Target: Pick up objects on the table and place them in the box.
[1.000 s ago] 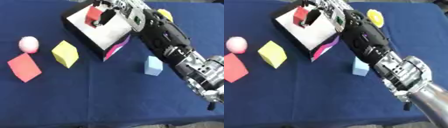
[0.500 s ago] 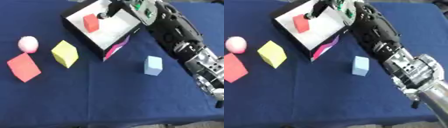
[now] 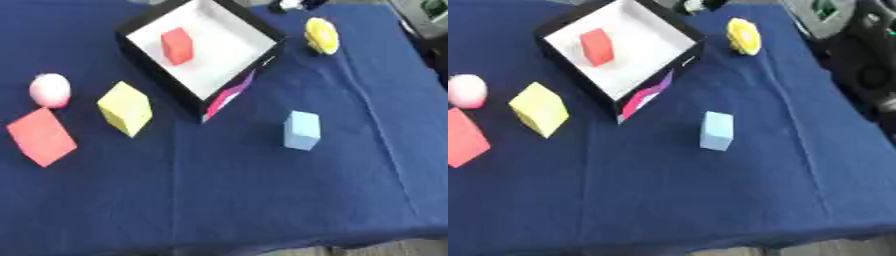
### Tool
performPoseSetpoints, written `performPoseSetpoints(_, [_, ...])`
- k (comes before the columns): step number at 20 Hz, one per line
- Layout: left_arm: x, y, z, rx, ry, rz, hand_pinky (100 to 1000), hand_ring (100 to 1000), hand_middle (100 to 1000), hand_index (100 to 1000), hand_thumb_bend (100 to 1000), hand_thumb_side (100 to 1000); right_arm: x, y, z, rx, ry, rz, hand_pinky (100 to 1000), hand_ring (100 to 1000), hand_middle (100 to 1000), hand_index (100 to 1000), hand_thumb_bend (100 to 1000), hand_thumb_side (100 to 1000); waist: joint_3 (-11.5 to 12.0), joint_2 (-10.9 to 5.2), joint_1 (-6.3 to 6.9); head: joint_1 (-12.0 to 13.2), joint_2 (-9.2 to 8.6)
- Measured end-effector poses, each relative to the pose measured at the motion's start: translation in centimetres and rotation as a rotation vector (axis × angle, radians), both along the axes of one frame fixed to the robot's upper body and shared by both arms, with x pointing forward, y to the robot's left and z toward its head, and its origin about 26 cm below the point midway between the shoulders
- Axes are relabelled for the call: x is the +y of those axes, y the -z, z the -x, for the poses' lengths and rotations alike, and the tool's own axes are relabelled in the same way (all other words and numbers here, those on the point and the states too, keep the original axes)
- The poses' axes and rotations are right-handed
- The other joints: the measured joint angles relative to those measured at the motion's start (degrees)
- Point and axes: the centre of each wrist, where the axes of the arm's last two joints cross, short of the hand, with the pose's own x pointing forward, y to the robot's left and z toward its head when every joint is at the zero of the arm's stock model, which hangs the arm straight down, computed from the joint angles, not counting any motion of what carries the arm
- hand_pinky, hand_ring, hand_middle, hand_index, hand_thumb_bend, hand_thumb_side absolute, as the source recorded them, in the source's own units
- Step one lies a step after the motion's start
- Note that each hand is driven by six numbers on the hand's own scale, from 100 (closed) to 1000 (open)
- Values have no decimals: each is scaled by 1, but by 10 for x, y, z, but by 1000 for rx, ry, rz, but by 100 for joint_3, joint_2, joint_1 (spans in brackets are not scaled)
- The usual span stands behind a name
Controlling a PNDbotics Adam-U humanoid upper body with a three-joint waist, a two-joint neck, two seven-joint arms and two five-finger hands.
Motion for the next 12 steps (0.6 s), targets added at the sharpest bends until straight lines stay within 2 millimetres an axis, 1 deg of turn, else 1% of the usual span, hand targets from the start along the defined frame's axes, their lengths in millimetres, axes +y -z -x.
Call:
performPoseSetpoints(2, [1, -1, 0, -1, -3, -5, 808, 830, 845, 909, 156, 847, -6, 3, 25, 16, -10, 23, 813, 890, 800, 862, 557, 339, -27, 0, 0, 5, 1])
performPoseSetpoints(4, [1, -1, 0, -1, -5, -9, 808, 830, 846, 909, 154, 848, -6, 7, 47, 40, -30, 49, 811, 889, 798, 861, 561, 354, -42, 0, 0, 7, 11])
performPoseSetpoints(6, [1, -1, 0, 1, -5, -13, 808, 830, 846, 908, 155, 848, -6, 13, 62, 74, -47, 70, 811, 889, 798, 861, 563, 360, -53, 0, 0, 5, 12])
performPoseSetpoints(7, [1, -1, 0, 2, -5, -15, 808, 830, 846, 908, 155, 849, -5, 15, 66, 89, -55, 80, 810, 890, 796, 862, 604, 341, -53, 0, 0, 3, 12])
performPoseSetpoints(8, [0, -1, 0, 3, -4, -16, 808, 830, 846, 909, 155, 849, -5, 19, 68, 107, -63, 87, 810, 890, 797, 862, 555, 371, -53, 0, 0, 2, 12])
performPoseSetpoints(12, [0, 0, 0, 8, -1, -19, 808, 830, 846, 909, 155, 851, -4, 36, 71, 188, -84, 105, 808, 892, 797, 865, 540, 389, -52, 0, 0, 2, 12])
